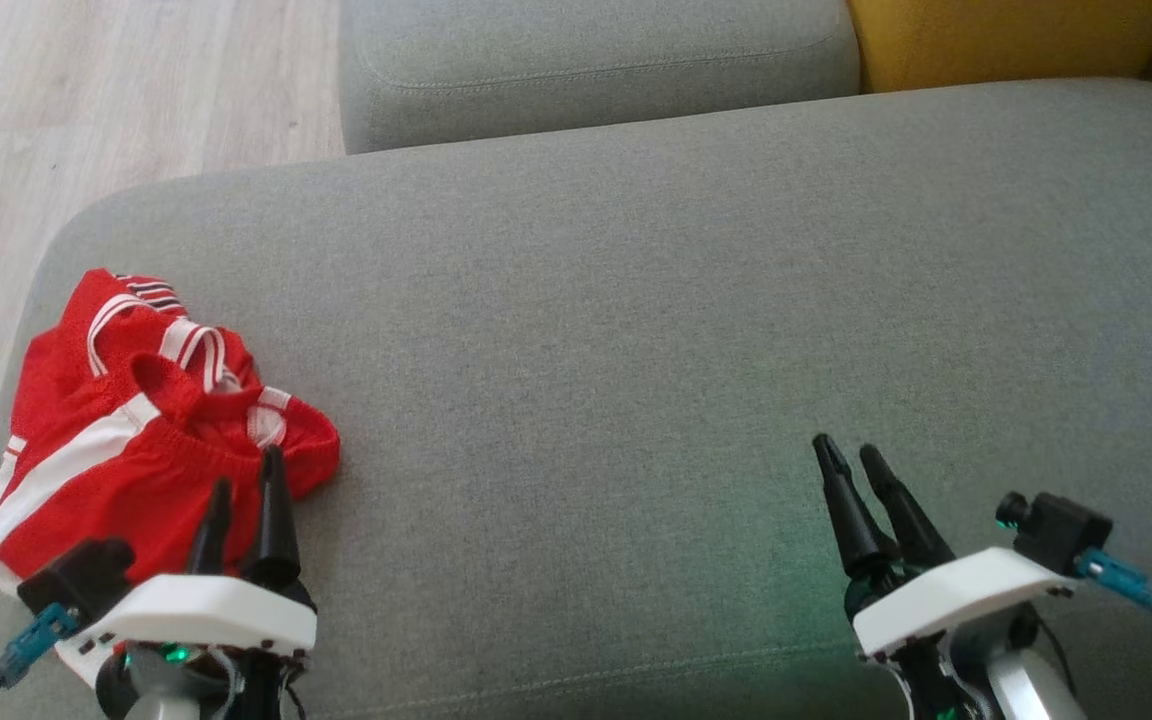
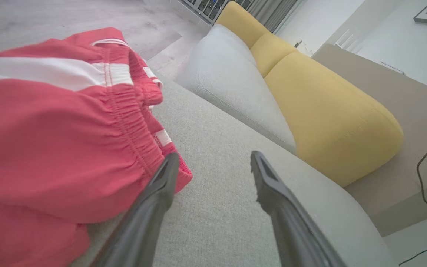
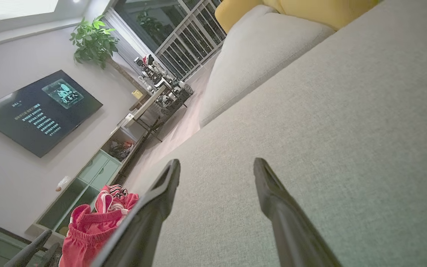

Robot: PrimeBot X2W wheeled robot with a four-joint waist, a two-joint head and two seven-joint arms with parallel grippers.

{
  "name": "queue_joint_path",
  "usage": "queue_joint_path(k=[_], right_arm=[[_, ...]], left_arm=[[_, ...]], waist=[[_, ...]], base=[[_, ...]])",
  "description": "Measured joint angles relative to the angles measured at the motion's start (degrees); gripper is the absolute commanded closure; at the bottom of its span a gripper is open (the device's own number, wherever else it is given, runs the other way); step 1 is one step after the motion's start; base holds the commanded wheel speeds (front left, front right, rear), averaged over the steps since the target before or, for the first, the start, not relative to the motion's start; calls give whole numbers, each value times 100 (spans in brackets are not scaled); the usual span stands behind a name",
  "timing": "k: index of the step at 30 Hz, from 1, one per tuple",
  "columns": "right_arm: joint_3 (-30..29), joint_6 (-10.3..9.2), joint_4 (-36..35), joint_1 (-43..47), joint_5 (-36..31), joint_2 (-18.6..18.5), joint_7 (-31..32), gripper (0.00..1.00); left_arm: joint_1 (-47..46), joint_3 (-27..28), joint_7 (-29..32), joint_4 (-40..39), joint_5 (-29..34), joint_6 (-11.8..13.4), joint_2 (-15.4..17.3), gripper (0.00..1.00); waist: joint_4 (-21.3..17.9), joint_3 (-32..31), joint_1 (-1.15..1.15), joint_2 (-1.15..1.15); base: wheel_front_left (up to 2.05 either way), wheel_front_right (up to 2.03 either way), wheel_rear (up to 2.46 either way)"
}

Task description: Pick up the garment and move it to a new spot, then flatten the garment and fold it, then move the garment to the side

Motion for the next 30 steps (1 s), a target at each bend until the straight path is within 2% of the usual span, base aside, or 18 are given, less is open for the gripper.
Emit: queue_joint_path(k=[30], right_arm=[[299, 0, -304, -168, -2193, -13, -505, 0]], left_arm=[[16, -94, -508, -449, 2226, -35, -68, 0]], waist=[[-51, -20, 0, 0]], base=[[0, 0, 0]])
